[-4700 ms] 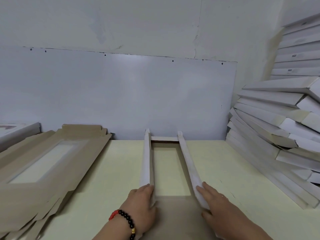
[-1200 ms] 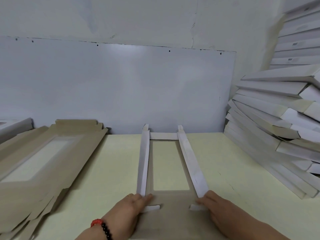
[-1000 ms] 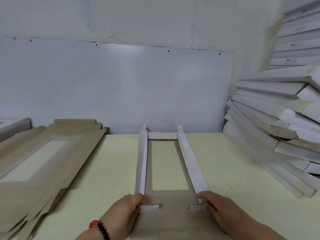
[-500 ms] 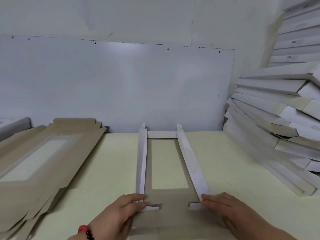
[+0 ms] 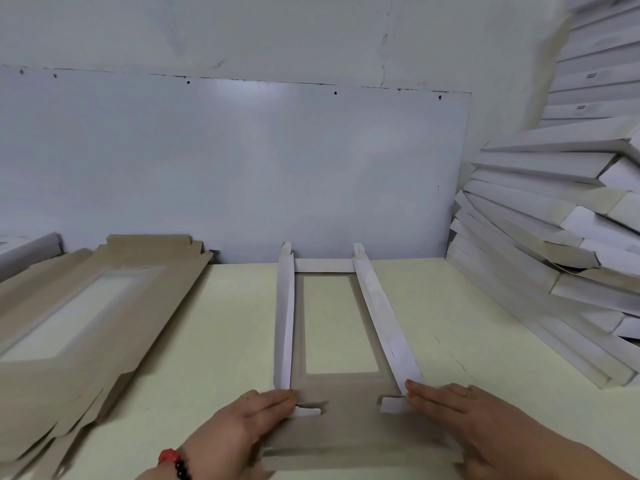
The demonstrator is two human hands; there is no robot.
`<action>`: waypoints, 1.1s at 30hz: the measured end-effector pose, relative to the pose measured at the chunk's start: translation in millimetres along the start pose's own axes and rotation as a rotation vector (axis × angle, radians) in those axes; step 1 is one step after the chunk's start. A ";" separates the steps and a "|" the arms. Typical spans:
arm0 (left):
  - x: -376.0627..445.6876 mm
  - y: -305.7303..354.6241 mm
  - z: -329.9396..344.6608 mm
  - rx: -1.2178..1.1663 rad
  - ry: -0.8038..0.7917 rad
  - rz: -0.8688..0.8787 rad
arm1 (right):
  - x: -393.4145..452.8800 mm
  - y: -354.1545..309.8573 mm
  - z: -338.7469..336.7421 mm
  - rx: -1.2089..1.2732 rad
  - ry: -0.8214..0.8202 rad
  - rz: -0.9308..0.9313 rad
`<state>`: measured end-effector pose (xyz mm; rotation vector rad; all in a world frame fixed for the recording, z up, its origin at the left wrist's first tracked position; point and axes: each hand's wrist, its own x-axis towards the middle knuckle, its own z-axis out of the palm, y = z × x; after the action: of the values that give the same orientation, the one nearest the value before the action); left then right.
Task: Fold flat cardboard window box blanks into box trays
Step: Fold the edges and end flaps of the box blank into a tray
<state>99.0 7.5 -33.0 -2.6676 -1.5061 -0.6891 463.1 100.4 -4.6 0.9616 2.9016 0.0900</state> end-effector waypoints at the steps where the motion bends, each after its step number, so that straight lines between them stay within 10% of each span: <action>1: -2.9 -4.6 3.0 0.026 0.023 0.012 | -0.5 0.7 -0.2 -0.008 0.076 -0.011; 12: 15.3 3.5 11.0 -0.274 0.194 -0.326 | 14.0 -0.6 14.8 0.228 0.541 0.057; 20: 26.6 8.5 20.3 -0.383 0.247 -0.549 | 30.1 -3.2 28.2 0.679 0.487 0.400; 33: 21.6 0.7 20.4 -0.137 0.201 -0.351 | 28.7 -4.9 29.6 0.368 0.417 0.303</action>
<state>116.7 29.1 -43.2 -2.3491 -1.9497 -1.0756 440.1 114.5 -36.2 1.6163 3.1796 -0.2666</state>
